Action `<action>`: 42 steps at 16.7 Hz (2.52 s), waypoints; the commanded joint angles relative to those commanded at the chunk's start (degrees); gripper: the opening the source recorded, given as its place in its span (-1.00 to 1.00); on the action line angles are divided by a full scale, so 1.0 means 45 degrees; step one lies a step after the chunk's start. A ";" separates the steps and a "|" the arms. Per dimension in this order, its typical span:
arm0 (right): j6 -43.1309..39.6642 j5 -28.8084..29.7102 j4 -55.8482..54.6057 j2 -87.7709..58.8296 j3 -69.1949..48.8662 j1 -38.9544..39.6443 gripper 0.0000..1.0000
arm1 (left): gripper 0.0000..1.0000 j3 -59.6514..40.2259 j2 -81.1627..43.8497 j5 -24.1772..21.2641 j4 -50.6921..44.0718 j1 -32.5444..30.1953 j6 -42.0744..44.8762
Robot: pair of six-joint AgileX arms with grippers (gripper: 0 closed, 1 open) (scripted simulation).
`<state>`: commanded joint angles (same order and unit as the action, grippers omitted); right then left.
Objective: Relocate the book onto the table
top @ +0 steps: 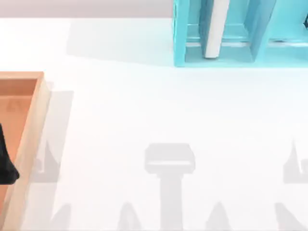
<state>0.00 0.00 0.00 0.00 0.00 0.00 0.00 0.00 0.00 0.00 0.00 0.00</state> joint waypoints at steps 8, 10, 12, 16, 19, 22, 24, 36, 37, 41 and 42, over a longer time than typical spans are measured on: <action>0.0259 0.0580 -0.2332 -0.2649 -0.1939 0.0655 1.00 | 1.00 0.0000 0.0000 0.0000 0.0000 0.0000 0.0000; 0.0359 0.0974 -0.3613 -0.4559 -0.2937 0.1017 1.00 | 1.00 0.0000 0.0000 0.0000 0.0000 0.0000 0.0000; 0.0443 0.1464 -0.4920 -0.6928 -0.3976 0.1446 1.00 | 1.00 0.0000 0.0000 0.0000 0.0000 0.0000 0.0000; 0.0562 0.2713 -0.7441 -1.2566 -0.6130 0.2499 1.00 | 1.00 0.0000 0.0000 0.0000 0.0000 0.0000 0.0000; 0.0635 0.3870 -0.9228 -1.7026 -0.7857 0.3477 1.00 | 1.00 0.0000 0.0000 0.0000 0.0000 0.0000 0.0000; 0.0711 0.5038 -1.0861 -2.1141 -0.9515 0.4494 1.00 | 1.00 0.0000 0.0000 0.0000 0.0000 0.0000 0.0000; 0.0772 0.5739 -1.1824 -2.3524 -1.0510 0.5121 1.00 | 1.00 0.0000 0.0000 0.0000 0.0000 0.0000 0.0000; 0.1033 0.7385 -1.3855 -2.8448 -1.3050 0.6651 1.00 | 1.00 0.0000 0.0000 0.0000 0.0000 0.0000 0.0000; 0.1029 0.7358 -1.3822 -2.8422 -1.2995 0.6590 1.00 | 1.00 0.0000 0.0000 0.0000 0.0000 0.0000 0.0000; 0.1007 0.7147 -1.3486 -2.8928 -1.3900 0.6401 1.00 | 1.00 0.0000 0.0000 0.0000 0.0000 0.0000 0.0000; 0.0988 0.7040 -1.3282 -2.9205 -1.4400 0.6292 1.00 | 1.00 0.0000 0.0000 0.0000 0.0000 0.0000 0.0000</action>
<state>4.45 31.68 -59.77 -131.42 -64.80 28.31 0.00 0.00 0.00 0.00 0.00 0.00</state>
